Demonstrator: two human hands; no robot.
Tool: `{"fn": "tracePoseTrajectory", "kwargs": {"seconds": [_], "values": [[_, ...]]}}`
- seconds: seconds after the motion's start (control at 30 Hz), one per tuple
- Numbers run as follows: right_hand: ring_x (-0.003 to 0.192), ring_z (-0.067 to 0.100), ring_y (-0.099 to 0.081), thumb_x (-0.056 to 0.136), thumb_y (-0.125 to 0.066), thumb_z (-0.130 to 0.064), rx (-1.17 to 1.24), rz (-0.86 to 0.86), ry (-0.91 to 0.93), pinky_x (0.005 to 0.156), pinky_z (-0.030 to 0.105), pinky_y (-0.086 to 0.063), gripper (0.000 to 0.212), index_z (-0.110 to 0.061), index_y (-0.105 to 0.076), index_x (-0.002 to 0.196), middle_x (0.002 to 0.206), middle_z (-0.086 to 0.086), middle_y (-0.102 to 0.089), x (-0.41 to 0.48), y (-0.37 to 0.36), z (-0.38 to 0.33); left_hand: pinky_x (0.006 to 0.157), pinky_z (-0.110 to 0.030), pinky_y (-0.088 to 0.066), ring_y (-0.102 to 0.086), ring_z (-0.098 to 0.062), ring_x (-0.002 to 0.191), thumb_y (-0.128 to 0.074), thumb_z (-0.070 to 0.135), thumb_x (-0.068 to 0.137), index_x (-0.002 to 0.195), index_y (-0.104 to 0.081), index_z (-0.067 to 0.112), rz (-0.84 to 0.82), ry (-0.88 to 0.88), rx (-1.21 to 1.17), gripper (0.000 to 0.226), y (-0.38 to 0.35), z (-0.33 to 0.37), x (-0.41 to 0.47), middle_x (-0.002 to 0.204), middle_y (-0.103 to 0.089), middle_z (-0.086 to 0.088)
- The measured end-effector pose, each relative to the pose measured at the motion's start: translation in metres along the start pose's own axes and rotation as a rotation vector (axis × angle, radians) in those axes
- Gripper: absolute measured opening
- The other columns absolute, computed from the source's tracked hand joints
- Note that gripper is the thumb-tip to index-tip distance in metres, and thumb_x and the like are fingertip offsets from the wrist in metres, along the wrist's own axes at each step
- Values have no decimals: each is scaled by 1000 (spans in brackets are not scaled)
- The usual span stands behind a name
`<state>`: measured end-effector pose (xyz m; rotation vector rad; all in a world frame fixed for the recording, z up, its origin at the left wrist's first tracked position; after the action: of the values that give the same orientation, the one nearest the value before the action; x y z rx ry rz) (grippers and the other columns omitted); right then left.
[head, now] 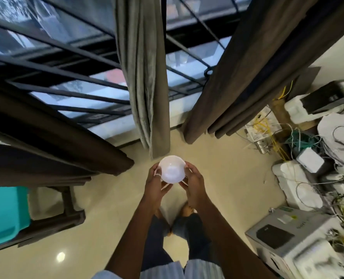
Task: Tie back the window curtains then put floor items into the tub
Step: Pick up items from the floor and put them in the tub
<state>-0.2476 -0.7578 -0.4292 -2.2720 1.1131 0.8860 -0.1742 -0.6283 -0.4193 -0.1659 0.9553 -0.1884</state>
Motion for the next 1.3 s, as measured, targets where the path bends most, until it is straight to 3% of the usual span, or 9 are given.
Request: {"fn": "tracePoseTrajectory", "kwargs": {"seconds": [0.13, 0.23, 0.33, 0.4, 0.53, 0.7, 0.9, 1.17, 1.3], "values": [[116, 32, -61, 101, -57, -24, 35, -30, 0, 80, 36, -61, 21, -25, -65, 121, 131, 4, -63, -44, -17, -29, 108, -57, -44, -53, -37, 124, -53, 23, 102, 133, -50, 18, 13, -55, 7, 32, -7, 34, -46, 126, -56, -7], [117, 32, -61, 101, -58, -26, 39, -69, 24, 85, 41, -61, 27, -23, -62, 127, 130, 2, -63, -72, -28, -39, 108, -57, -44, -52, -36, 127, -64, 41, 84, 136, -48, 22, 23, -69, 16, 58, -4, 45, -75, 140, -50, -11], [118, 32, -61, 98, -62, -30, 29, -96, 38, 90, 44, -60, 32, -23, -61, 130, 132, 3, -61, -95, -41, -36, 110, -55, -42, -53, -35, 125, -51, 30, 103, 133, -48, 20, 37, -82, -67, 31, 14, 48, -93, 139, -51, -12], [119, 32, -61, 94, -67, -35, 18, -122, 64, 94, 47, -57, 42, -22, -58, 133, 134, 3, -60, -104, -50, -38, 111, -51, -42, -56, -30, 117, -43, 26, 106, 132, -48, 17, 13, -78, -145, 28, 21, 52, -96, 137, -51, -13], [113, 31, -62, 98, -62, -30, 27, -198, 46, 81, 36, -61, 35, -20, -58, 132, 128, 4, -62, -113, -63, -49, 102, -48, -51, -56, -30, 118, -55, 32, 101, 132, -52, 24, 54, -150, -77, 32, 28, 69, -104, 136, -53, -6], [118, 32, -59, 101, -57, -23, -21, -242, 28, 92, 43, -59, 31, -17, -60, 131, 132, 10, -59, -114, -70, -51, 72, -34, -59, -56, -31, 117, -53, 26, 102, 127, -58, 26, 152, -170, -124, 26, 34, 73, -116, 130, -55, -6], [114, 32, -62, 100, -60, -23, -155, -335, -11, 88, 44, -61, 30, -14, -60, 129, 128, 13, -60, -134, -75, -32, 71, -35, -58, -57, -32, 114, -50, 29, 103, 131, -57, 25, 305, -205, -170, 29, 63, 51, -145, 131, -56, -10], [112, 31, -61, 100, -59, -24, -337, -474, -53, 85, 40, -62, 30, -18, -59, 129, 127, 10, -60, -165, -94, 7, 85, -42, -58, -57, -34, 117, -49, 27, 104, 135, -53, 21, 465, -263, -252, 32, 113, 20, -180, 134, -55, -12], [111, 29, -60, 101, -57, -21, -401, -547, -48, 84, 40, -62, 29, -16, -59, 129, 126, 10, -59, -182, -116, 21, 74, -34, -58, -57, -33, 116, -49, 27, 103, 132, -54, 22, 498, -325, -302, 30, 140, 18, -196, 132, -56, -10]]}}
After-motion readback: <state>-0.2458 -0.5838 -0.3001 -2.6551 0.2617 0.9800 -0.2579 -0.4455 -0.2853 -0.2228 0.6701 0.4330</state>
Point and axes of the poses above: each hand's wrist, its own x-axis towards the middle knuckle, its own y-axis out of the back of the hand, z = x × y, the point moved 6 cm from there along x, towards the middle knuckle
